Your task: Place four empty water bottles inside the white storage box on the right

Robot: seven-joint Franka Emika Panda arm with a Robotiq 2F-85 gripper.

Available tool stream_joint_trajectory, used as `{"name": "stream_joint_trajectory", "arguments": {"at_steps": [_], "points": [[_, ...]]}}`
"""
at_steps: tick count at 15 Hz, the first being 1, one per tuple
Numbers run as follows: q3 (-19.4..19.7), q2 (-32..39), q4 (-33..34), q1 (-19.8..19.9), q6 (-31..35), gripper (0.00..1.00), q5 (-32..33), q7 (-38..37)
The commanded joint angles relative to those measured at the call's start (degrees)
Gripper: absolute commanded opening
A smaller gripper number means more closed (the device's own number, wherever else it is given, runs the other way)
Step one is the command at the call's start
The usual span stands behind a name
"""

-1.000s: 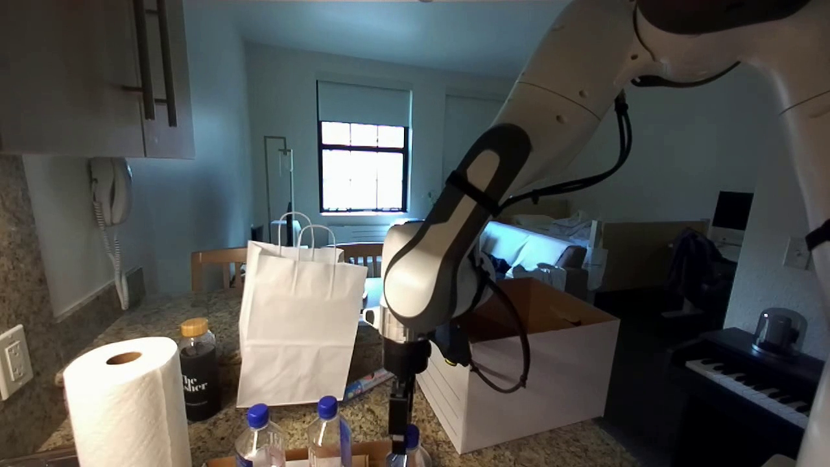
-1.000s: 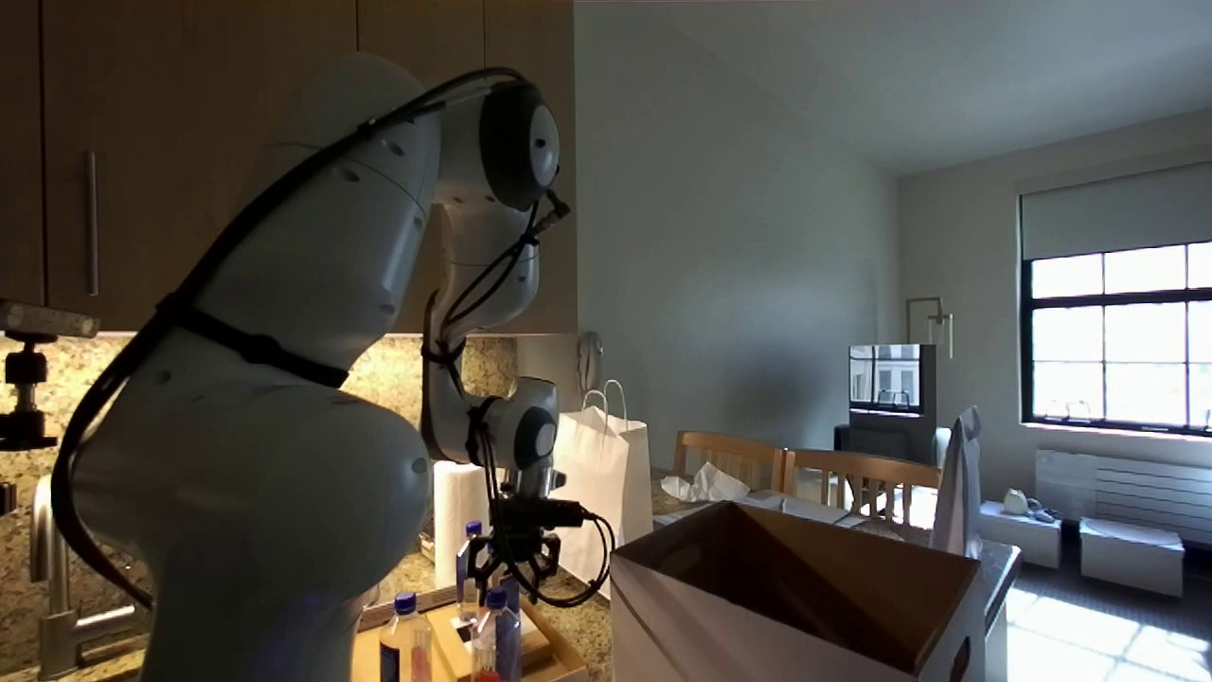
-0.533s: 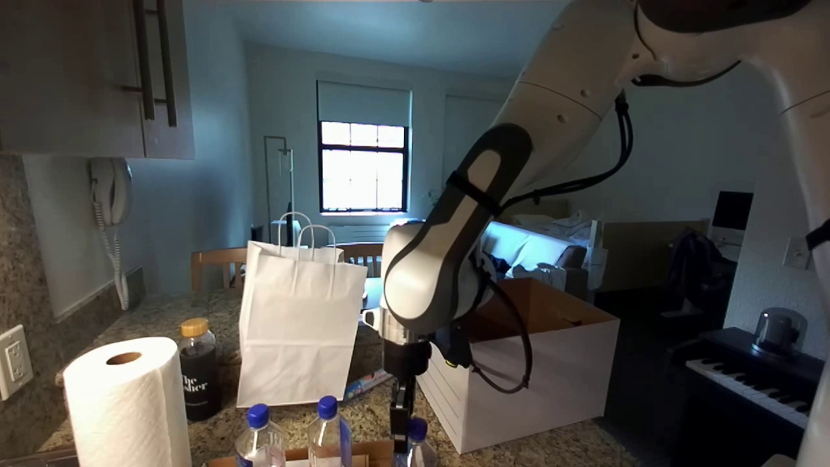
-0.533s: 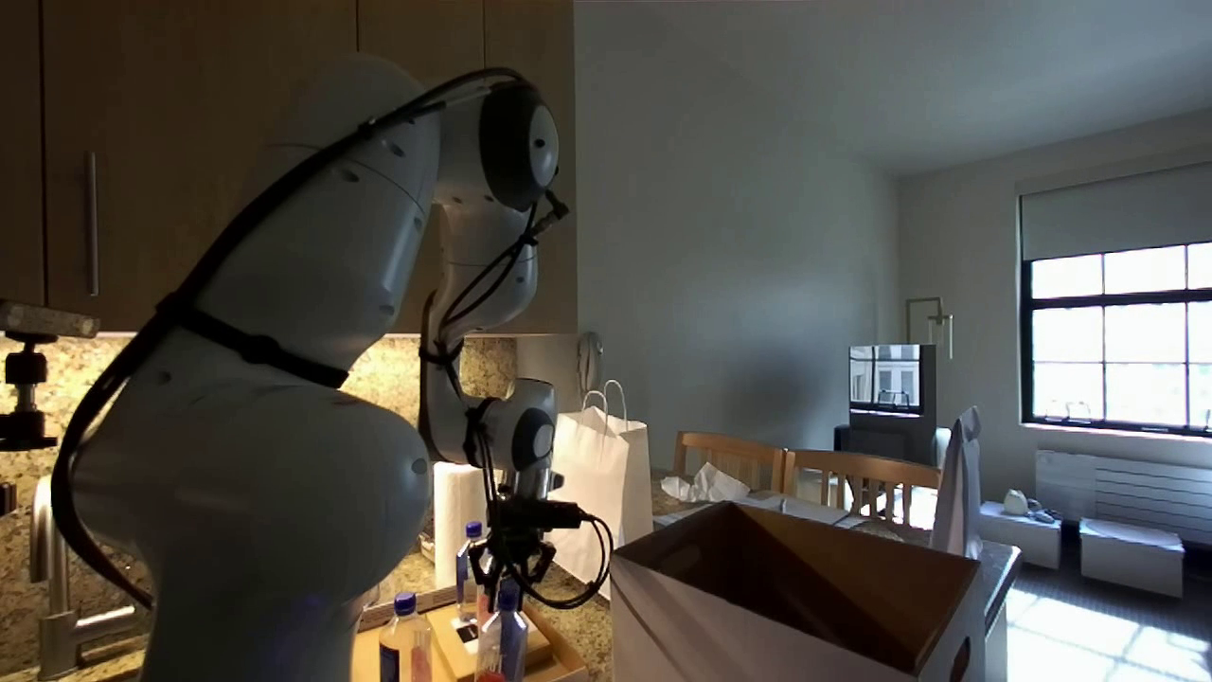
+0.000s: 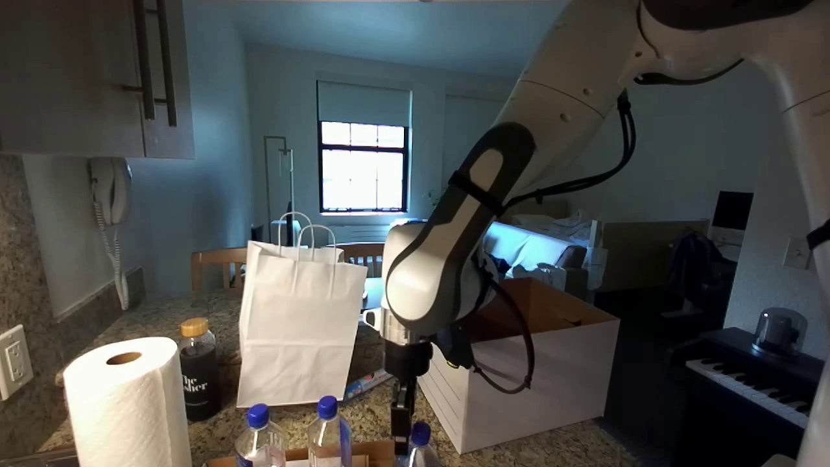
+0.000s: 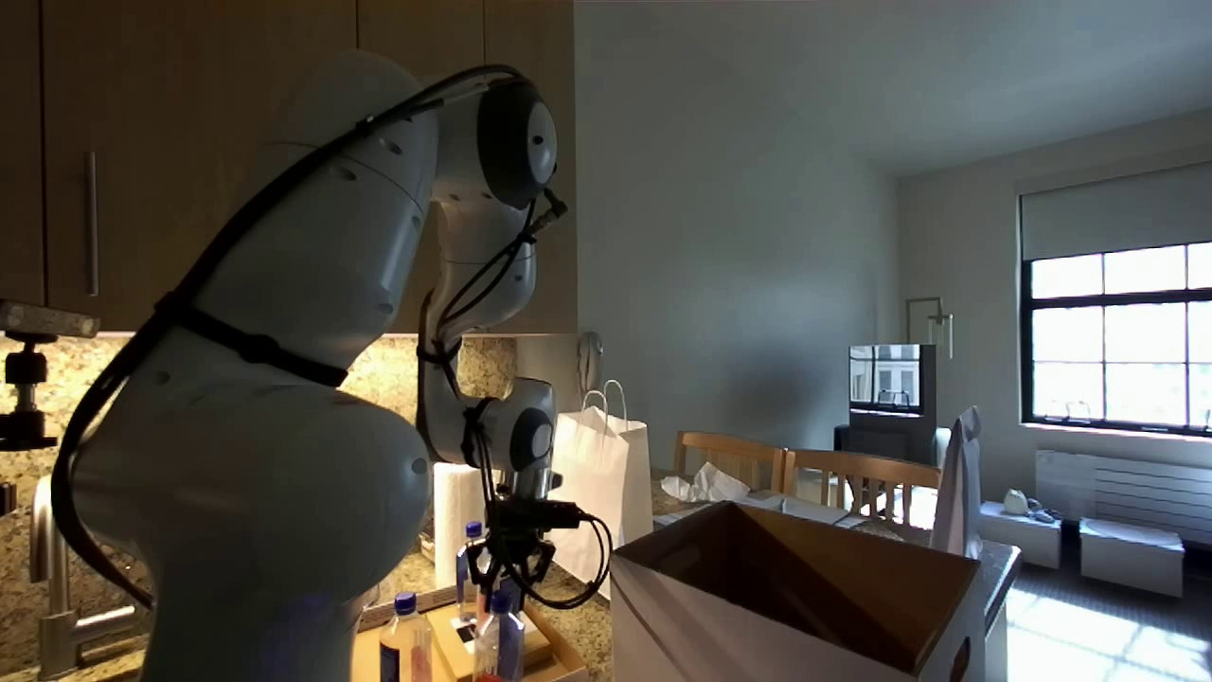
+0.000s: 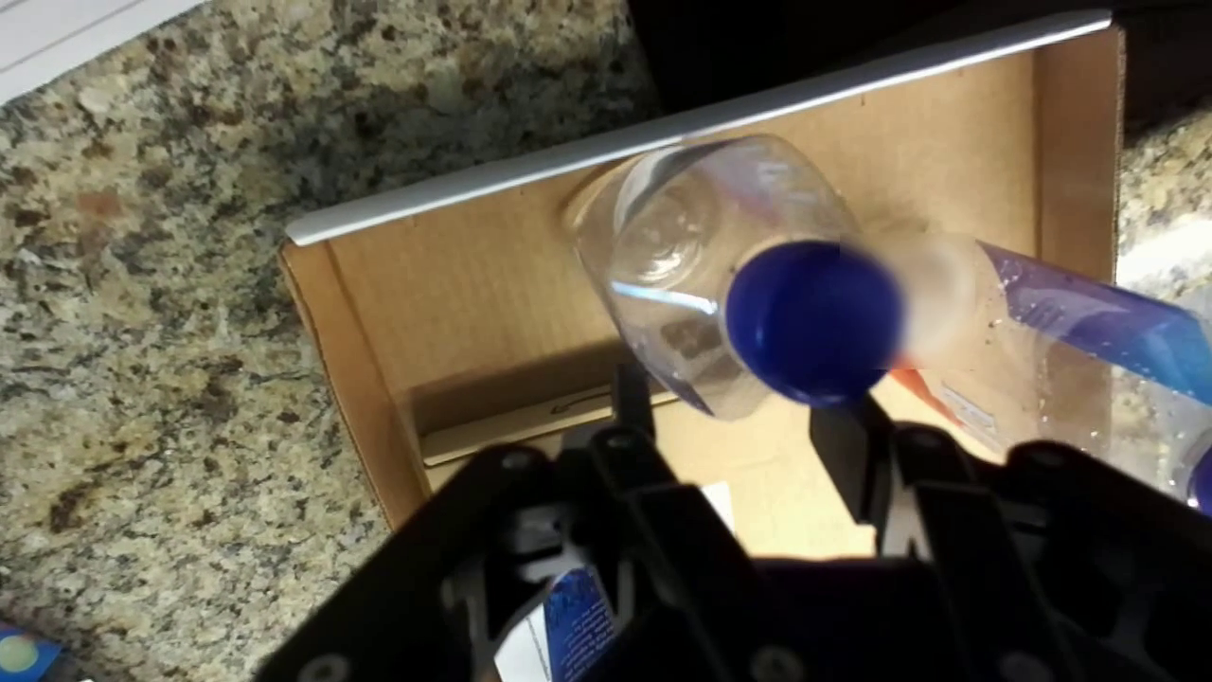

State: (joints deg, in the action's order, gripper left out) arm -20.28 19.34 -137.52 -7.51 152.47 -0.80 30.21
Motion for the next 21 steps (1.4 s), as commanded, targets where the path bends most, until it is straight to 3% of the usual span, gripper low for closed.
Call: {"name": "stream_joint_trajectory", "arguments": {"at_steps": [1, 4, 6, 7, 9, 15, 18, 19, 21], "points": [[-1.0, -2.2, -3.2, 0.6, 2.6, 0.8, -0.8, -0.7], [-1.2, -2.5, -4.0, 0.9, 3.4, 0.98, -1.1, -0.7], [-1.3, -2.5, -4.3, 1.0, 4.0, 1.0, -1.1, -0.6], [-1.4, -2.4, -4.3, 0.9, 4.0, 0.69, -1.0, -0.6], [-2.0, -2.9, -4.9, 1.5, 4.1, 0.73, -1.8, -0.1], [-2.7, -5.1, -7.0, 1.8, 5.0, 0.33, -2.8, -0.3], [-1.7, -7.6, -8.3, 0.1, 5.0, 0.15, -1.0, -2.3], [-1.3, -8.4, -8.4, -0.5, 4.7, 0.11, -0.3, -3.0], [-1.0, -10.3, -9.0, -1.5, 4.4, 0.14, 0.5, -4.0]]}}
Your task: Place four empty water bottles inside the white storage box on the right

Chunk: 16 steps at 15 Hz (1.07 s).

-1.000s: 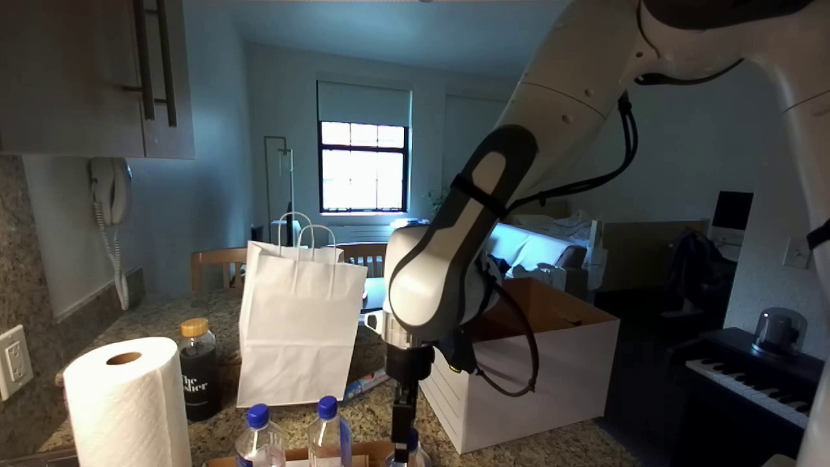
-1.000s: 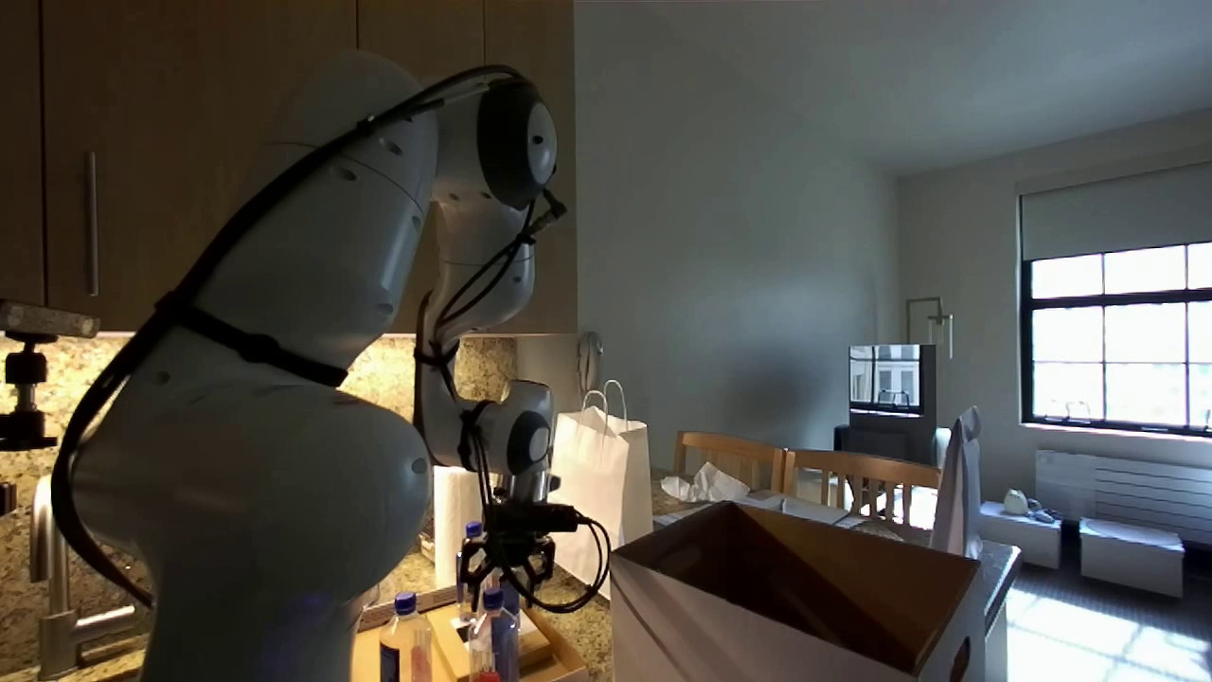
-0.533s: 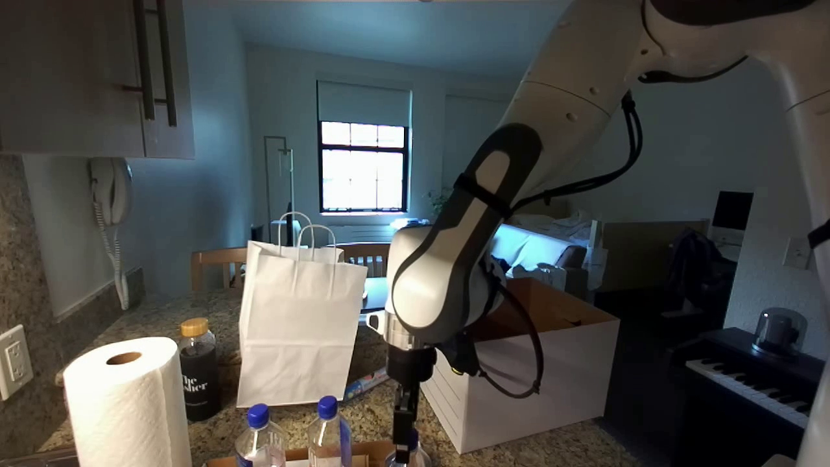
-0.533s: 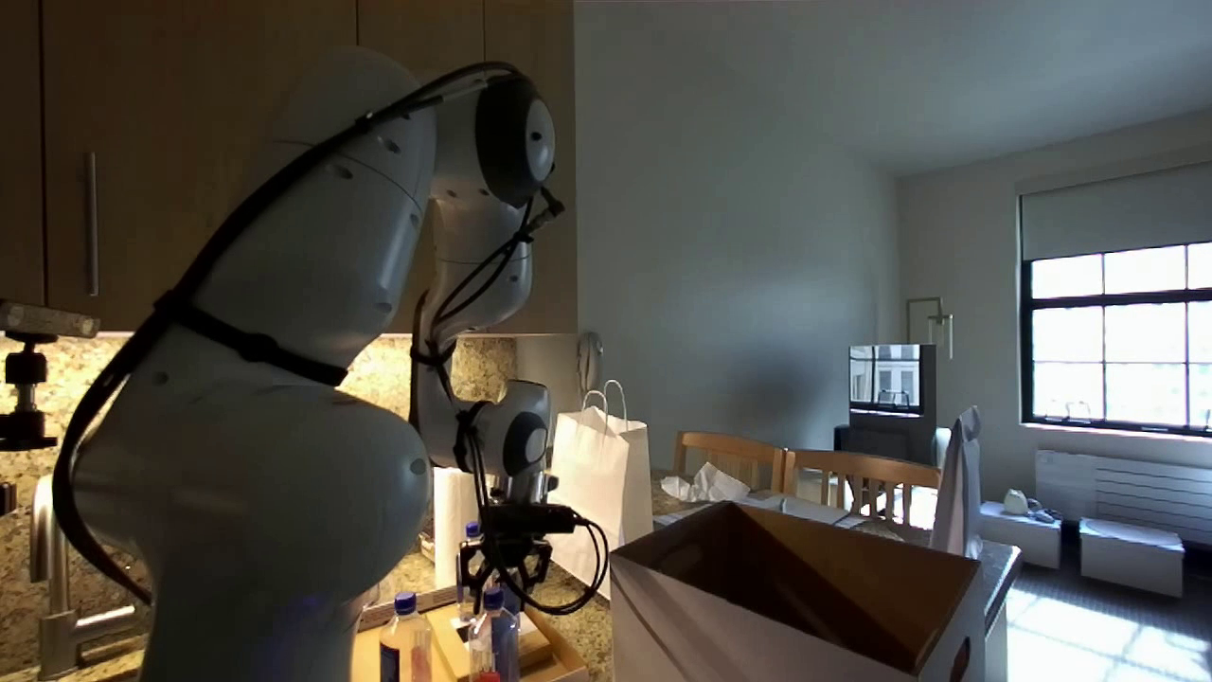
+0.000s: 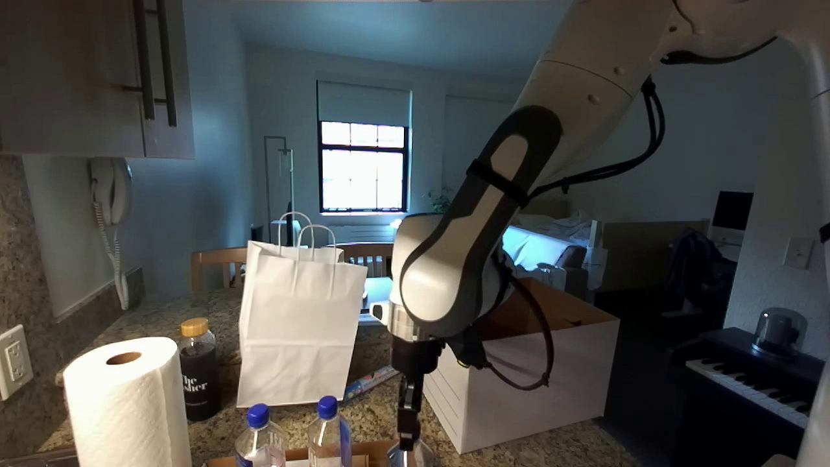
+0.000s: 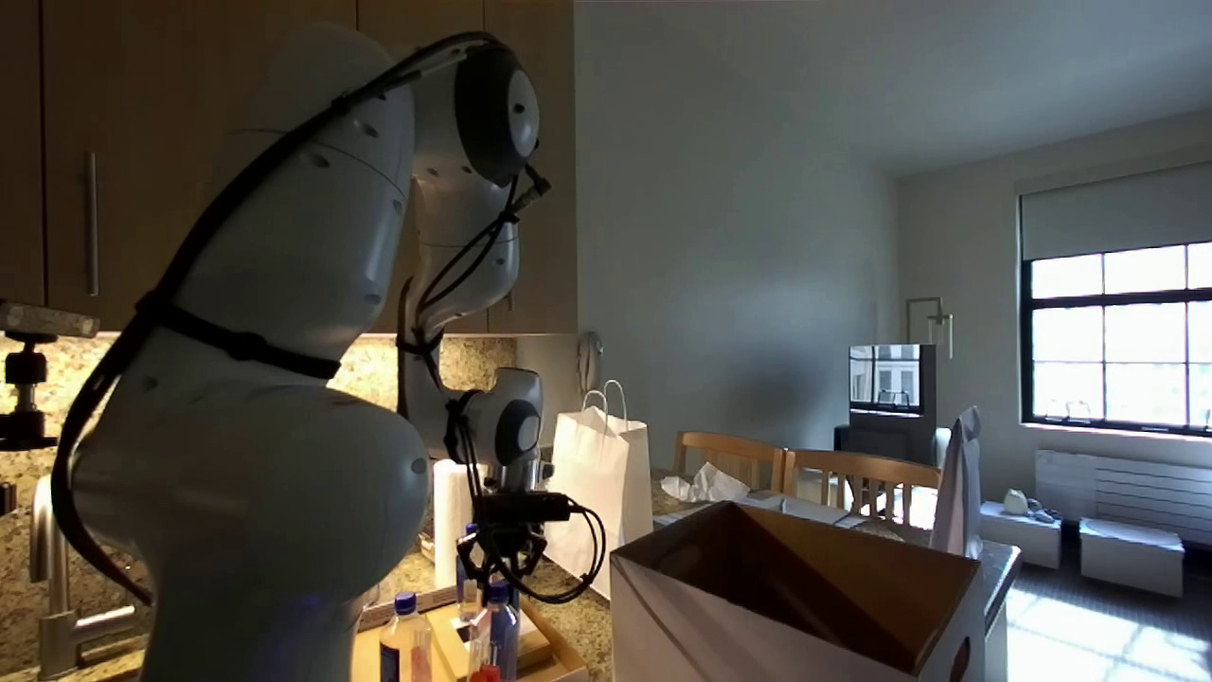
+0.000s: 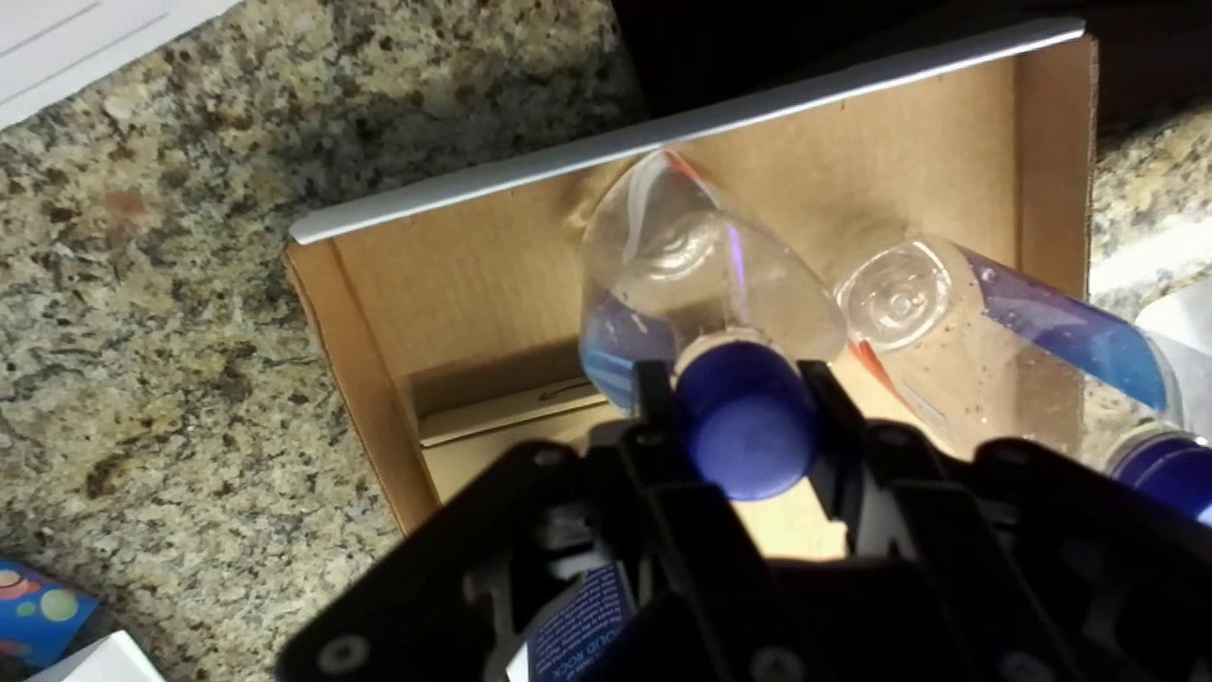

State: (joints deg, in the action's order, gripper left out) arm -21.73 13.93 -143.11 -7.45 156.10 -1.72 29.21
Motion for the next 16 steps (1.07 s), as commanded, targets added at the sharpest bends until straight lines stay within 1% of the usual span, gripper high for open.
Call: {"name": "stream_joint_trajectory", "arguments": {"at_steps": [1, 3, 4, 5, 7, 8, 9, 11, 12, 15, 16], "points": [[0.6, -6.0, -3.7, -2.1, 0.6, 0.14, 2.0, -3.7], [1.7, -10.2, -4.6, -4.0, -0.3, 0.14, 5.0, -6.7], [2.6, -12.8, -5.6, -5.4, -0.9, 0.14, 8.5, -9.3], [3.9, -15.3, -6.7, -6.9, -0.1, 0.15, 13.6, -14.2], [4.4, -21.1, -7.4, -7.8, -2.3, 0.15, 20.2, -21.4], [4.2, -24.3, -7.4, -7.7, -4.0, 0.15, 21.4, -23.8], [4.1, -27.5, -6.7, -7.6, -7.0, 0.15, 19.8, -23.5], [5.6, -31.8, -3.7, -8.0, -13.8, 0.15, 14.3, -20.3], [7.1, -33.9, -1.9, -8.1, -17.2, 0.15, 11.6, -19.2], [11.7, -39.5, 3.3, -7.0, -25.7, 0.15, 6.6, -19.2], [13.9, -40.8, 4.9, -6.5, -26.9, 0.15, 4.8, -18.7]]}}
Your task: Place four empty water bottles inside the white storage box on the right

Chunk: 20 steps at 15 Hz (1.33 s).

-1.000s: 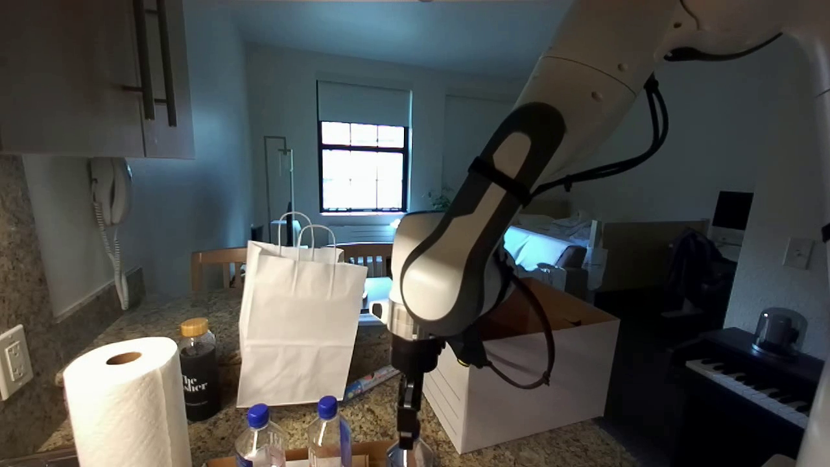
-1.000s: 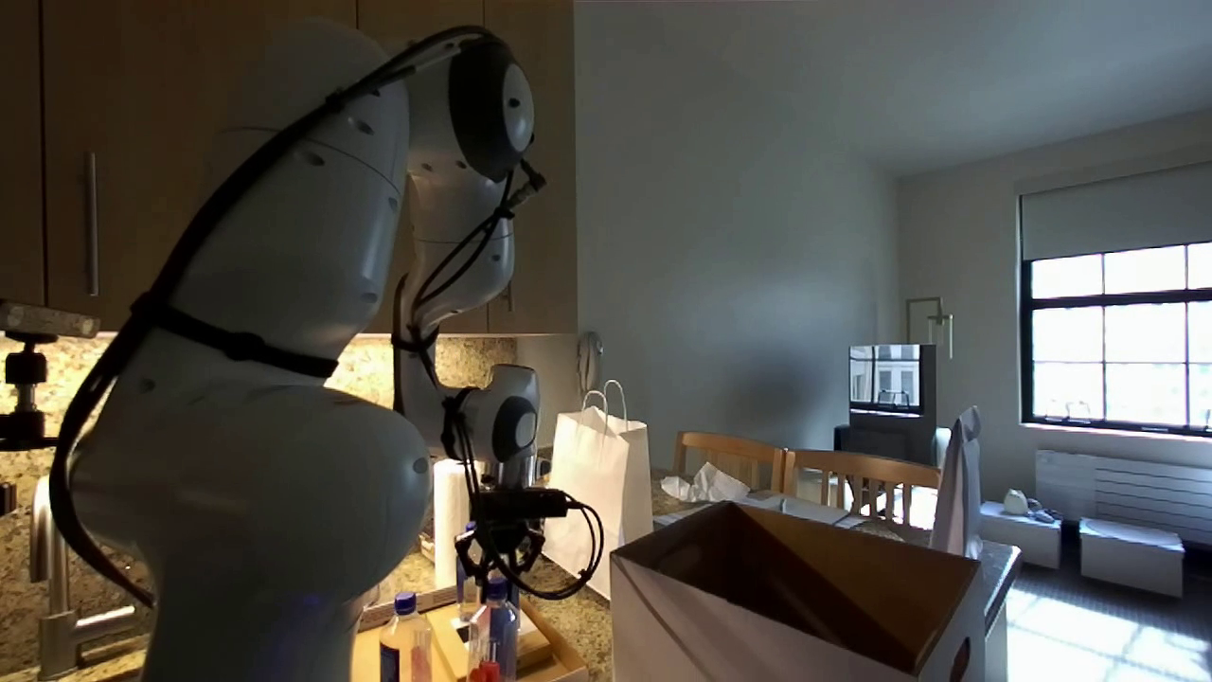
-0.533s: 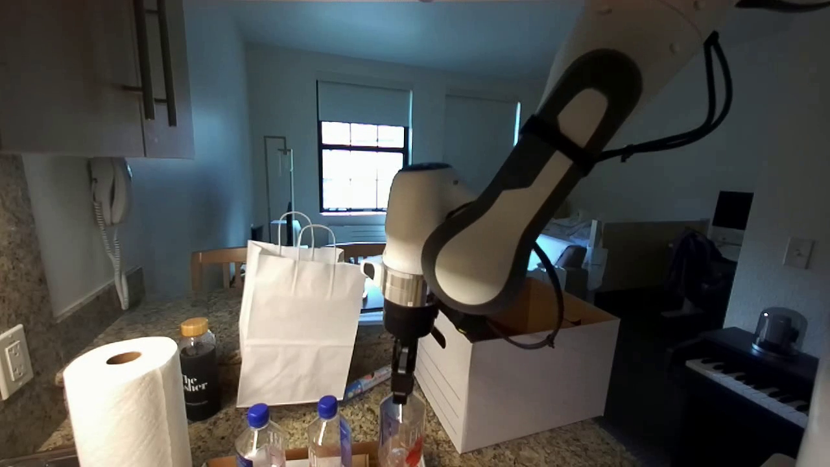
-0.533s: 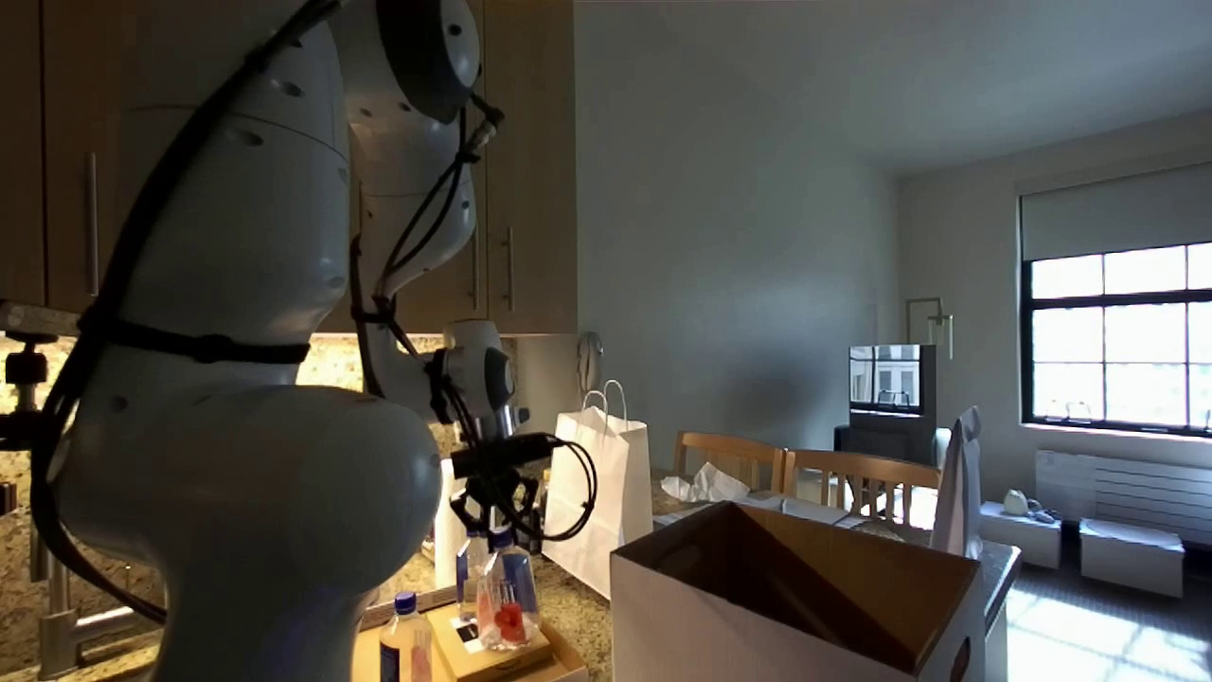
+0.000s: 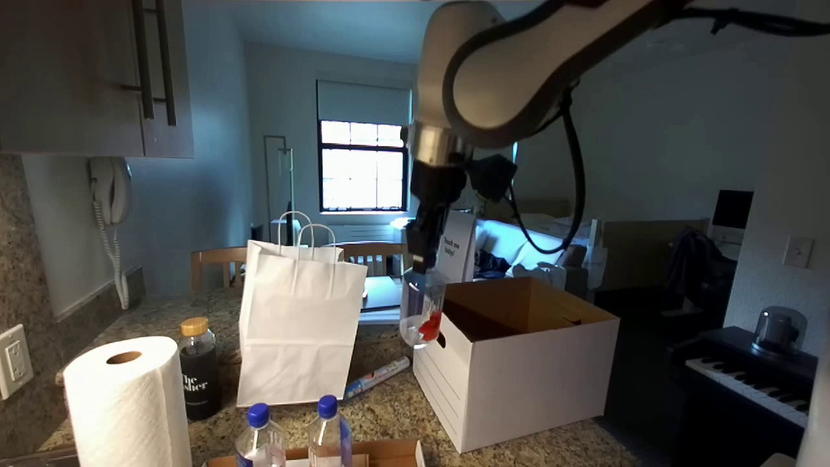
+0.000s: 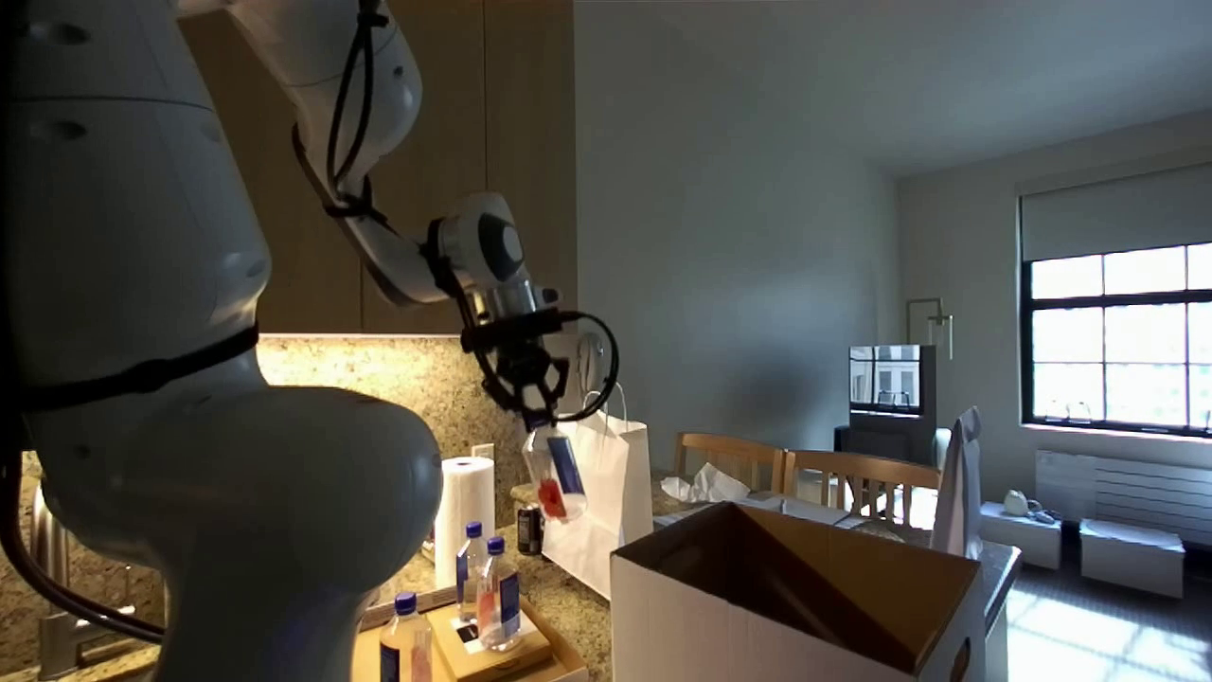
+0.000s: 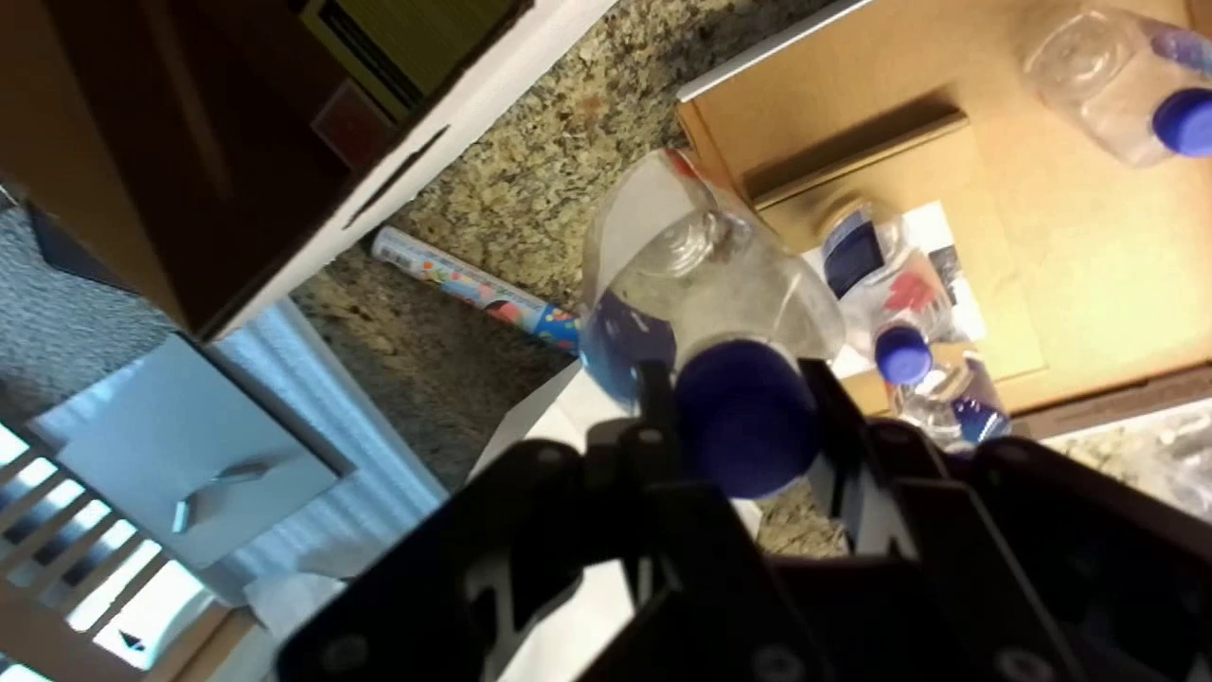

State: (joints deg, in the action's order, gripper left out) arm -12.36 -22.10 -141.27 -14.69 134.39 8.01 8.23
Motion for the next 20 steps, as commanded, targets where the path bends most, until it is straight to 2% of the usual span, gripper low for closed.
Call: {"name": "stream_joint_trajectory", "arguments": {"at_steps": [1, 5, 7, 11, 13, 15, 16, 17, 20], "points": [[6.7, -6.1, 4.5, 1.4, -5.5, 0.15, -6.3, 2.4], [17.7, -5.9, 11.9, 4.5, -10.4, 0.15, -13.5, 7.1], [22.3, -3.9, 15.3, 7.2, -11.4, 0.15, -14.8, 10.0], [30.1, 5.6, 23.3, 12.4, -12.5, 0.15, -15.3, 14.7], [32.8, 12.2, 27.2, 14.2, -12.2, 0.15, -17.2, 17.2], [33.8, 19.7, 31.6, 16.2, -12.6, 0.15, -19.7, 19.1], [36.5, 23.3, 33.8, 14.3, -13.0, 0.15, -20.5, 19.7], [33.3, 27.2, 35.9, 18.5, -12.8, 0.15, -21.8, 20.1], [29.4, 37.9, 43.2, 22.4, -13.3, 0.15, -19.6, 17.4]]}}
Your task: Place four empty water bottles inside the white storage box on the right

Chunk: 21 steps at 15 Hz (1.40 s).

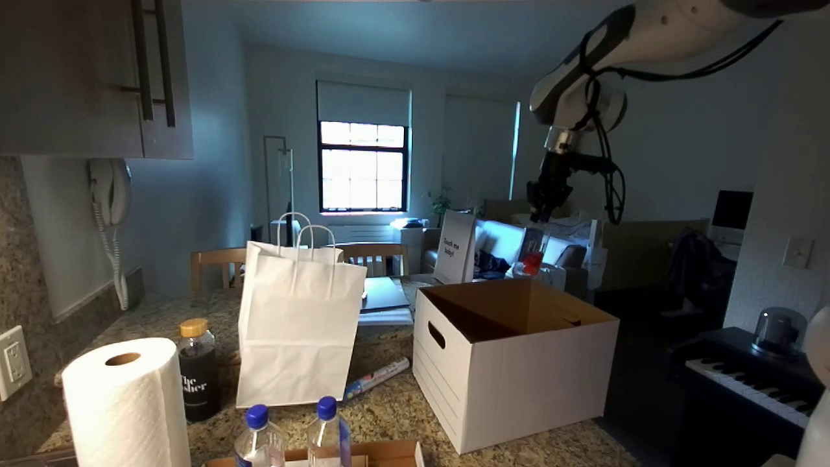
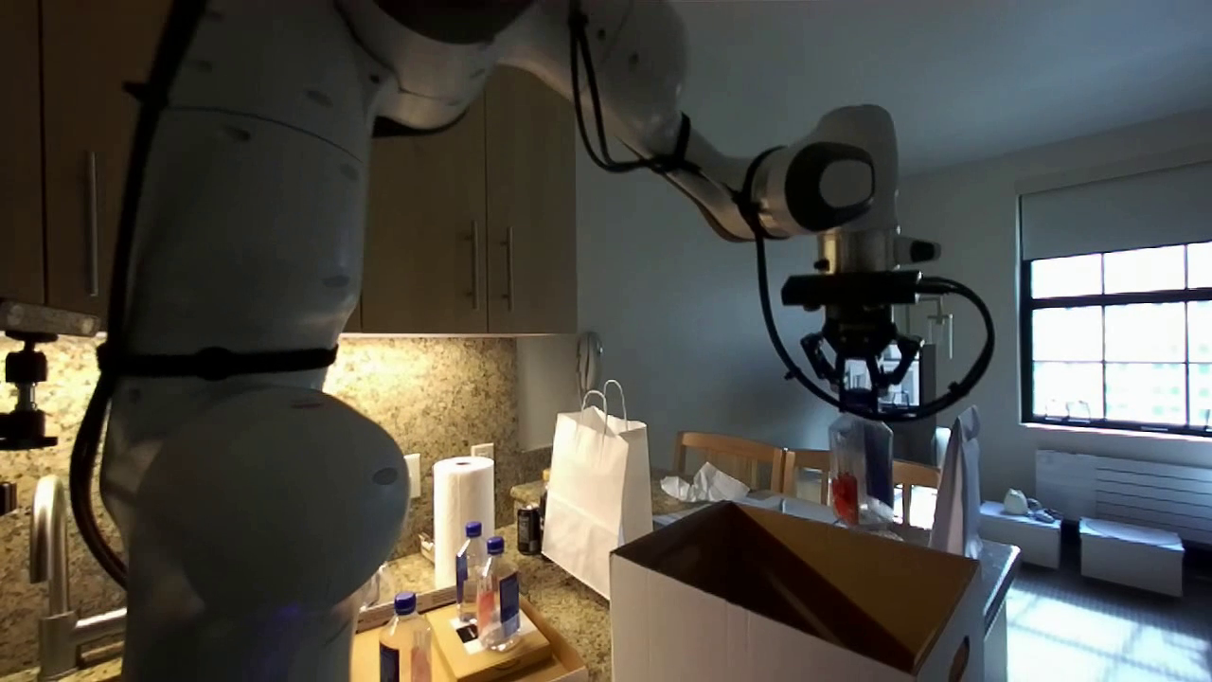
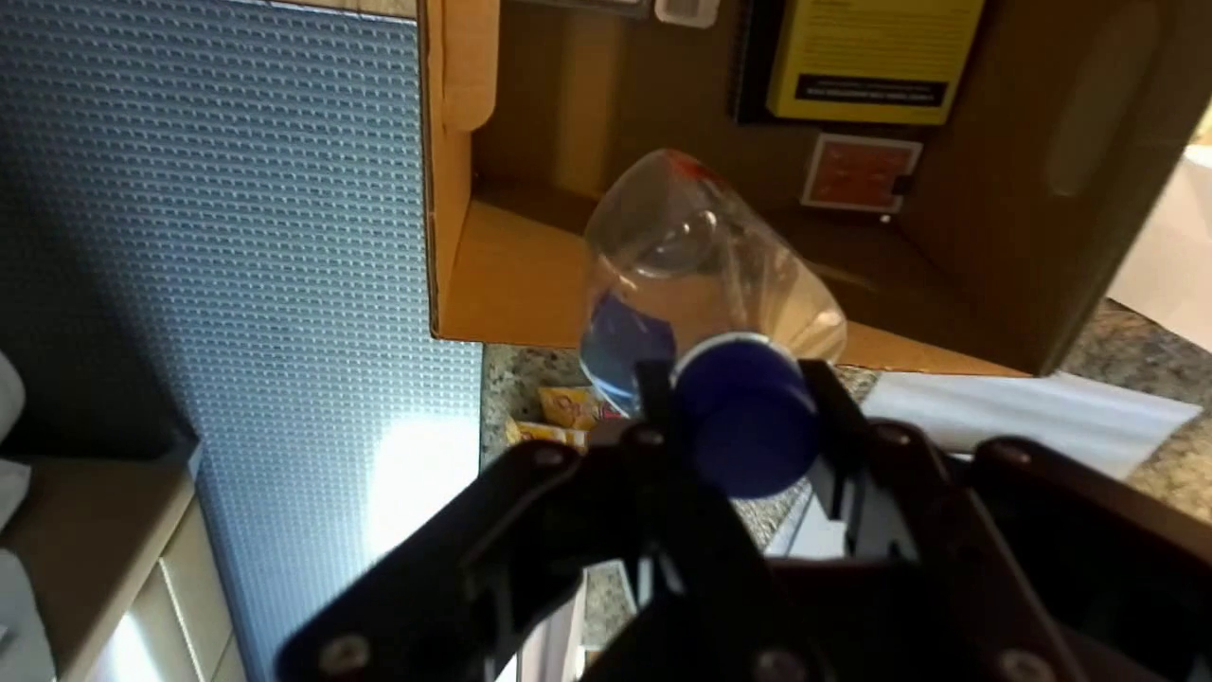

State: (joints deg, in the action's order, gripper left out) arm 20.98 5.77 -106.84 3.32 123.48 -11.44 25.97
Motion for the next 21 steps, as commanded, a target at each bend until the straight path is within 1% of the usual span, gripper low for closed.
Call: {"name": "stream_joint_trajectory", "arguments": {"at_steps": [1, 3, 6, 8, 11, 12, 15, 18, 21], "points": [[-5.5, 12.7, 11.2, 5.6, -3.5, 0.15, 0.7, -0.8], [-8.3, 17.1, 14.8, 7.6, -5.0, 0.15, 1.6, -0.8], [-11.9, 20.9, 17.6, 9.7, -6.8, 0.15, 2.0, 0.3], [-12.6, 23.4, 19.3, 9.9, -6.6, 0.15, 3.9, -1.4], [-13.5, 26.4, 21.4, 10.2, -8.3, 0.15, 6.4, -1.4], [-13.6, 26.8, 21.4, 10.2, -8.6, 0.15, 7.1, -1.5], [-14.3, 26.6, 18.4, 10.7, -6.4, 0.15, 7.7, -1.0], [-14.9, 26.8, 17.8, 11.5, -6.2, 0.15, 7.0, -0.5], [-15.3, 26.9, 16.7, 12.1, -3.1, 0.15, 6.4, -0.9]]}}
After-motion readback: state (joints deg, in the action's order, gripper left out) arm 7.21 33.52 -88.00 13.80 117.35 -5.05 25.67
